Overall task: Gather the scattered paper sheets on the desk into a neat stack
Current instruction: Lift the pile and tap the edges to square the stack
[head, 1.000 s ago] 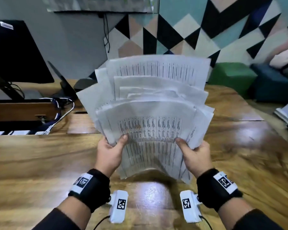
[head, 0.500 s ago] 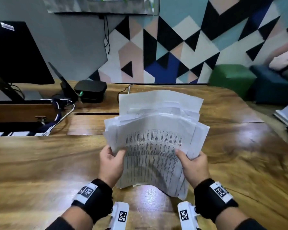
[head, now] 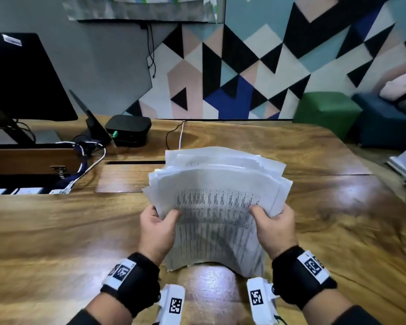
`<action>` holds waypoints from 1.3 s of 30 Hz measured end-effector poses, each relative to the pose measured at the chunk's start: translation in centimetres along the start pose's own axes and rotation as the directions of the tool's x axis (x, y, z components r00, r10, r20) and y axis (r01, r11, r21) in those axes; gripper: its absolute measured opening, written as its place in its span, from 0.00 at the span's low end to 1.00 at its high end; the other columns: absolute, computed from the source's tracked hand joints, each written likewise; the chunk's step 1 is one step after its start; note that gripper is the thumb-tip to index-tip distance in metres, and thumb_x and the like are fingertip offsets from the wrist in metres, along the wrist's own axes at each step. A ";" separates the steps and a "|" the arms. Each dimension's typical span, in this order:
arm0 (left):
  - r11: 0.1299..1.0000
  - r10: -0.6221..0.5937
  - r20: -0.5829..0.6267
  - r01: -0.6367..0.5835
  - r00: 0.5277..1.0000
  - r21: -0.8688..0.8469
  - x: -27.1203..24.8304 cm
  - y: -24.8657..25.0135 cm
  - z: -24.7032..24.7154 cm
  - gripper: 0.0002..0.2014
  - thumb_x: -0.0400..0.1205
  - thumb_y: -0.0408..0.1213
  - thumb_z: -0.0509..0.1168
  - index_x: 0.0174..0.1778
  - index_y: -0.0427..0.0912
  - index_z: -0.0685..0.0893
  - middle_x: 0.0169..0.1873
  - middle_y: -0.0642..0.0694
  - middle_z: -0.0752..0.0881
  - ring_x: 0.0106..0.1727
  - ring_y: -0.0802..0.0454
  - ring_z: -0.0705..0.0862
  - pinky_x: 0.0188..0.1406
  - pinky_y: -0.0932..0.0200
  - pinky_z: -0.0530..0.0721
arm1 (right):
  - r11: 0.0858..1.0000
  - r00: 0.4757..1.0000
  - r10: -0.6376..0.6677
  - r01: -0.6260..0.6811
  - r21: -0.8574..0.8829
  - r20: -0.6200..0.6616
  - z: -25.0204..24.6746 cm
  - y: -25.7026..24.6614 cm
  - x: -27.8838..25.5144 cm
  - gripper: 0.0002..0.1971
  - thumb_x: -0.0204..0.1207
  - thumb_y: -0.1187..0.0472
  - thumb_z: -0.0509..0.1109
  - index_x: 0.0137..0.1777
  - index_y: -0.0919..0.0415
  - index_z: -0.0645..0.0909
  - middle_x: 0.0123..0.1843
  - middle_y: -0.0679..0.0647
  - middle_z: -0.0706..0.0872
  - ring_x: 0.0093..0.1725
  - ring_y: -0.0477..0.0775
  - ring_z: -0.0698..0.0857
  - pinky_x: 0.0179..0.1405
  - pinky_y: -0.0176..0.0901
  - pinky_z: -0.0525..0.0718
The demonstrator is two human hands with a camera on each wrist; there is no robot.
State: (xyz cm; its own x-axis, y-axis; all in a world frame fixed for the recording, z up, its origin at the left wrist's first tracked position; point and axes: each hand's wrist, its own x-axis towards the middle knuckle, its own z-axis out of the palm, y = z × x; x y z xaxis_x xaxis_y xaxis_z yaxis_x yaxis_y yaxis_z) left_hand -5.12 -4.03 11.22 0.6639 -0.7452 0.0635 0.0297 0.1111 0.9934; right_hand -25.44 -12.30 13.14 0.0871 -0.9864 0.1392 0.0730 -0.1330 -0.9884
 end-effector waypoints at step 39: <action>0.715 -0.522 0.164 0.534 0.837 -0.451 -0.4 -1.8 -0.7 0.26 0.74 0.30 0.70 0.71 0.34 0.81 0.65 0.32 0.86 0.67 0.32 0.84 0.70 0.29 0.77 | 0.475 0.544 0.752 -0.839 0.266 0.372 -1.9 7.1 -2.6 0.17 0.77 0.72 0.67 0.67 0.71 0.80 0.60 0.73 0.88 0.55 0.72 0.90 0.59 0.66 0.84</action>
State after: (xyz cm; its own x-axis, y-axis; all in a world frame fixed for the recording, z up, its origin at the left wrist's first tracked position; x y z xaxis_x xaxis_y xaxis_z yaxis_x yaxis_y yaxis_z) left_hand -4.94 -3.48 9.30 0.4176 -0.7894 -0.4499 0.7131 -0.0221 0.7007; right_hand -27.05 -10.81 5.65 0.4718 -0.6008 -0.6453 0.2263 0.7899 -0.5700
